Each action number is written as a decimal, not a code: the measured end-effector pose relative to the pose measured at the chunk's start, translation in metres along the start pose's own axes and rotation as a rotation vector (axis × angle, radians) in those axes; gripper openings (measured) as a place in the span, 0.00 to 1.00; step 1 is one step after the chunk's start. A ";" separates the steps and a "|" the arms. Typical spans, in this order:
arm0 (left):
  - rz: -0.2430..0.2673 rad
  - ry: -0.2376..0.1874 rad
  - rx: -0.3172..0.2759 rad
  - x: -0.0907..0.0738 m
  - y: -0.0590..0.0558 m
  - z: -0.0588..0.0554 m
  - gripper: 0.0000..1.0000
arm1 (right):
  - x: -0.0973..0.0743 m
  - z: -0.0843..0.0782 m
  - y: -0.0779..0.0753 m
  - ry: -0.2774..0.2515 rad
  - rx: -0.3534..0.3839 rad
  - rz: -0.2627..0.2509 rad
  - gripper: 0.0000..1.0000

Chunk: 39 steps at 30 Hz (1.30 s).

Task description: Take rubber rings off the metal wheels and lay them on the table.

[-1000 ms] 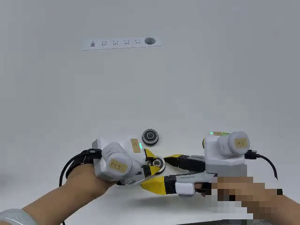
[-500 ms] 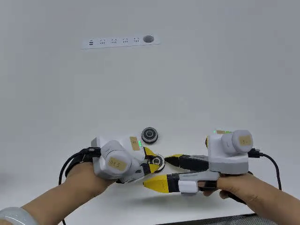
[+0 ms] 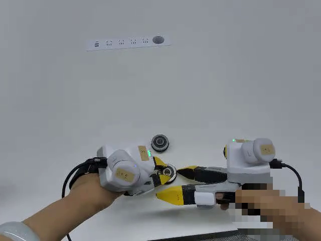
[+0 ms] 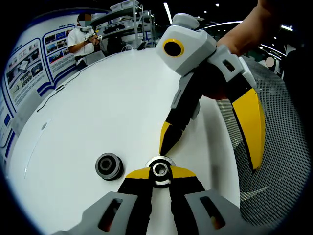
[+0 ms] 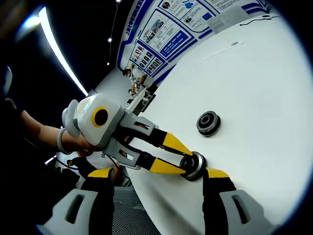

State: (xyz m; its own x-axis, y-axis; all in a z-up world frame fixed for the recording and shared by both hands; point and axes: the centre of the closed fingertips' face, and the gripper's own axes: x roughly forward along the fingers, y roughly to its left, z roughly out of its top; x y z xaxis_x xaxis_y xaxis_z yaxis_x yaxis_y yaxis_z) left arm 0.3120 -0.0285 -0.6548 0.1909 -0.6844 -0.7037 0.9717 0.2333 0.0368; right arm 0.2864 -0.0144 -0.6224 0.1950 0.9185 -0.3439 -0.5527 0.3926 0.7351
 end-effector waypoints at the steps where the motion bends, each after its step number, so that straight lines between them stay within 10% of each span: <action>1: 0.000 0.001 0.001 0.000 0.000 0.000 0.12 | -0.001 0.000 0.000 -0.002 -0.003 -0.001 0.74; 39: 0.001 -0.005 -0.004 0.000 0.000 0.000 0.12 | -0.005 0.002 -0.037 -0.024 0.113 -0.133 0.24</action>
State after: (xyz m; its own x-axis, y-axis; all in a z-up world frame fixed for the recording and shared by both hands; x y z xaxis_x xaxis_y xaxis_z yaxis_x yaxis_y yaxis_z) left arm 0.3116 -0.0284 -0.6544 0.1922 -0.6876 -0.7002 0.9711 0.2363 0.0344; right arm 0.3078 -0.0335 -0.6465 0.2802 0.8586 -0.4293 -0.4266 0.5120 0.7456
